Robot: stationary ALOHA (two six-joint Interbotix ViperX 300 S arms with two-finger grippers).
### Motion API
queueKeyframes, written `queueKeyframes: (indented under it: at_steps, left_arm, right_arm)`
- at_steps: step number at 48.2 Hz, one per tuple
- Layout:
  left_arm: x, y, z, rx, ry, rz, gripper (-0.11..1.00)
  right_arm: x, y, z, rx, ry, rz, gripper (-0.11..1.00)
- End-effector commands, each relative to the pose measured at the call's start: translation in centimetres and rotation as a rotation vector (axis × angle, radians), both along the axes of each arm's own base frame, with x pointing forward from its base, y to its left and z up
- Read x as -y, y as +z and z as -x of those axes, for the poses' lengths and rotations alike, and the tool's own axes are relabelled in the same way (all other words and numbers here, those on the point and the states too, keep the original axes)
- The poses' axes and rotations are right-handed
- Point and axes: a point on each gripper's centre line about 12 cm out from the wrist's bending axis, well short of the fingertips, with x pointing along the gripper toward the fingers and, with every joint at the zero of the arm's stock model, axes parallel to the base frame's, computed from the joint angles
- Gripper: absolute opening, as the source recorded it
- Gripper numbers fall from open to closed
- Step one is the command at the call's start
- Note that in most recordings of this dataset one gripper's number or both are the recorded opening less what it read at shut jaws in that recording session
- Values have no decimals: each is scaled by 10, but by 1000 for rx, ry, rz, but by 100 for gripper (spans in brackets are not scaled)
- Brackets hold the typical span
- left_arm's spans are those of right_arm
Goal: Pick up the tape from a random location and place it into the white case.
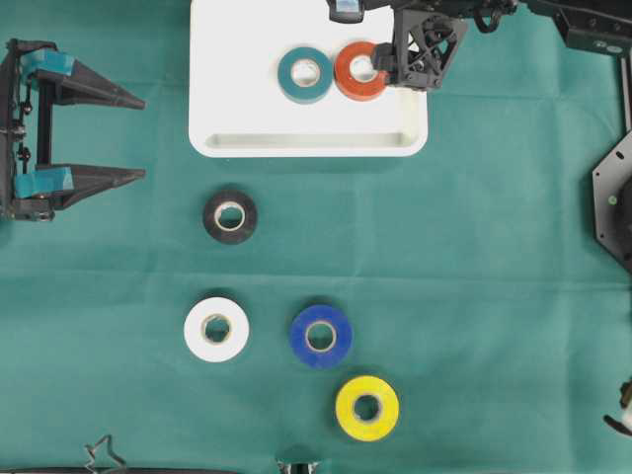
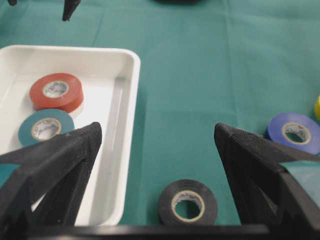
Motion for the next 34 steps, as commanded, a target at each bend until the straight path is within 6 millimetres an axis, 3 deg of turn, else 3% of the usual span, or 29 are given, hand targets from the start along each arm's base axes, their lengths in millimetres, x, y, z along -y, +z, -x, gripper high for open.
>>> queueKeyframes:
  at_steps: [1,5,25,34]
  left_arm:
    - [0,9,-3,25,1,2,97]
    - [0,9,-3,25,-1,2,97]
    - [0,8,-3,23,1,0,97]
    - [0,8,-3,21,-2,-1,97]
  right_arm:
    - [-5,17,-3,57,11,10,86]
    - [-16,16,-7,60,36,-1,85]
    - [-109,14,-27,70,214,-53,85]
    - [-117,14,-25,73,233,-56,85]
